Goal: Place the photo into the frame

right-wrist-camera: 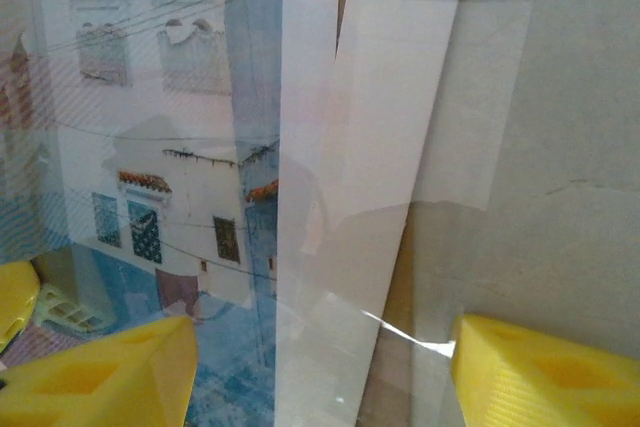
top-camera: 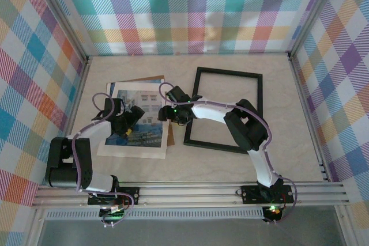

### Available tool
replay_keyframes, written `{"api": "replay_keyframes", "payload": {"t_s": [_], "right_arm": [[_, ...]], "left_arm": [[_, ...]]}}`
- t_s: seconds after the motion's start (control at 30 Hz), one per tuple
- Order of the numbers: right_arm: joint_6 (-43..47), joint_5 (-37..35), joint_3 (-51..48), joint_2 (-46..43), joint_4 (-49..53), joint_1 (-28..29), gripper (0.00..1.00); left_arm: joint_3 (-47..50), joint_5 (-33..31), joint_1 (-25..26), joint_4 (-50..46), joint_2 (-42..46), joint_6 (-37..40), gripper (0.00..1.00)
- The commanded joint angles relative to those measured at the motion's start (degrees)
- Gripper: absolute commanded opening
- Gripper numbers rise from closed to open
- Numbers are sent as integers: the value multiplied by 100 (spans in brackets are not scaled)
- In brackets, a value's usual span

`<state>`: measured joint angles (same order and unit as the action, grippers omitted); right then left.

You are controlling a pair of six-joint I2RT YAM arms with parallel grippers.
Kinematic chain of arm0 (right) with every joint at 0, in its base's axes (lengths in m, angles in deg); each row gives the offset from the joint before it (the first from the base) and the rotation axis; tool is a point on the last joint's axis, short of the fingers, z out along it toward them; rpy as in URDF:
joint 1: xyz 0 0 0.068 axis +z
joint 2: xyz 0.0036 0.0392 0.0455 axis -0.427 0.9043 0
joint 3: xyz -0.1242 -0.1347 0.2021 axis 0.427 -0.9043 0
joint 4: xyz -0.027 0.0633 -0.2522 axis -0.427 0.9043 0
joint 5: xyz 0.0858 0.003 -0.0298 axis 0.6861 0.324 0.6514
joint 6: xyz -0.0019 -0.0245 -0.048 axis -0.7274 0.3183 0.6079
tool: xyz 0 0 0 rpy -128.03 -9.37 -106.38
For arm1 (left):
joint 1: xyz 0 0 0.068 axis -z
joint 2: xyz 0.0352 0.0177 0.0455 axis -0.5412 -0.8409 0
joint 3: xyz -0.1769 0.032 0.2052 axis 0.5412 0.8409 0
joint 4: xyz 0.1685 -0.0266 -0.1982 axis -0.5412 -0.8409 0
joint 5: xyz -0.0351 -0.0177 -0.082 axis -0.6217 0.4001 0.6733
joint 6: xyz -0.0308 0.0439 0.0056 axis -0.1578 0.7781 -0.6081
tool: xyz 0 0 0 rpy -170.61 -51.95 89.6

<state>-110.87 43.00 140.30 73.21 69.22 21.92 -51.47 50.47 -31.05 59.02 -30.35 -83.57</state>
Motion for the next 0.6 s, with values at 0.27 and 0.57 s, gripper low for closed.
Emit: {"api": "replay_keyframes", "payload": {"t_s": [0.27, 0.57], "right_arm": [[-450, 294, -517, -482, -757, -43, 67], [-558, 463, -883, -955, -1476, -106, 65]], "left_arm": [[196, 173, 4, -9, -222, 69, 100], [180, 86, 4, -127, -231, 74, 100]]}}
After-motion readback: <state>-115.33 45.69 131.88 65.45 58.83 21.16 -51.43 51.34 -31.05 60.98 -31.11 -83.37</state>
